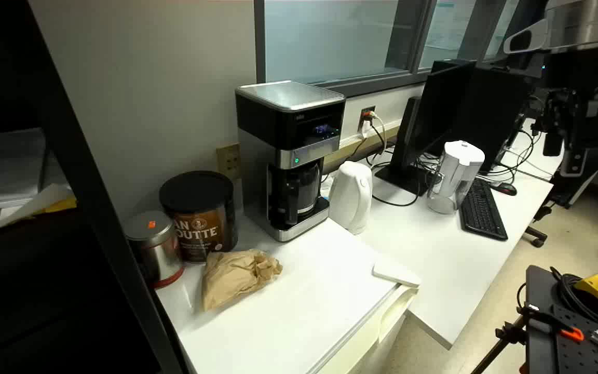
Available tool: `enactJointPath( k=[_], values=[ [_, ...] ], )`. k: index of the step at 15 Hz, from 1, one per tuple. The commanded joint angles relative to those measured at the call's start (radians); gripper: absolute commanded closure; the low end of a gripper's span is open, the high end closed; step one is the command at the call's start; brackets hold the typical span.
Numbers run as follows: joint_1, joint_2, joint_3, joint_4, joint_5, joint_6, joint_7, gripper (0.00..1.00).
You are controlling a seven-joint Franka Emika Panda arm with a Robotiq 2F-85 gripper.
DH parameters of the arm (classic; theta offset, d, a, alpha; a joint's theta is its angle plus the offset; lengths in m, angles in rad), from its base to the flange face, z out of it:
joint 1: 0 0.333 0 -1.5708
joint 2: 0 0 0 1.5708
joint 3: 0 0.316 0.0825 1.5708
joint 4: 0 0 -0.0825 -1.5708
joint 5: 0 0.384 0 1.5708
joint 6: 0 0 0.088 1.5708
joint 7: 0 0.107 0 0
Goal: Press a button on the coffee maker
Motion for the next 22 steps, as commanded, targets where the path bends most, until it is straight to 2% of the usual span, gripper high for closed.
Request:
enactJointPath(
  k=[1,8,12,17,20,22],
  values=[
    [0.003,0.0,-0.002,0.001,-0.001,-0.001,0.001,0.0],
    [0.004,0.01,0.008,-0.002,-0.027,0.029,0.005,0.0],
    [0.018,0.035,0.038,-0.02,-0.103,0.181,0.002,0.0],
    [0.037,0.086,0.08,-0.058,-0.218,0.427,0.005,0.0],
    [0.03,0.144,0.108,-0.07,-0.323,0.551,0.028,0.0],
    [0.013,0.184,0.133,-0.078,-0.446,0.638,0.074,0.0]
  ],
)
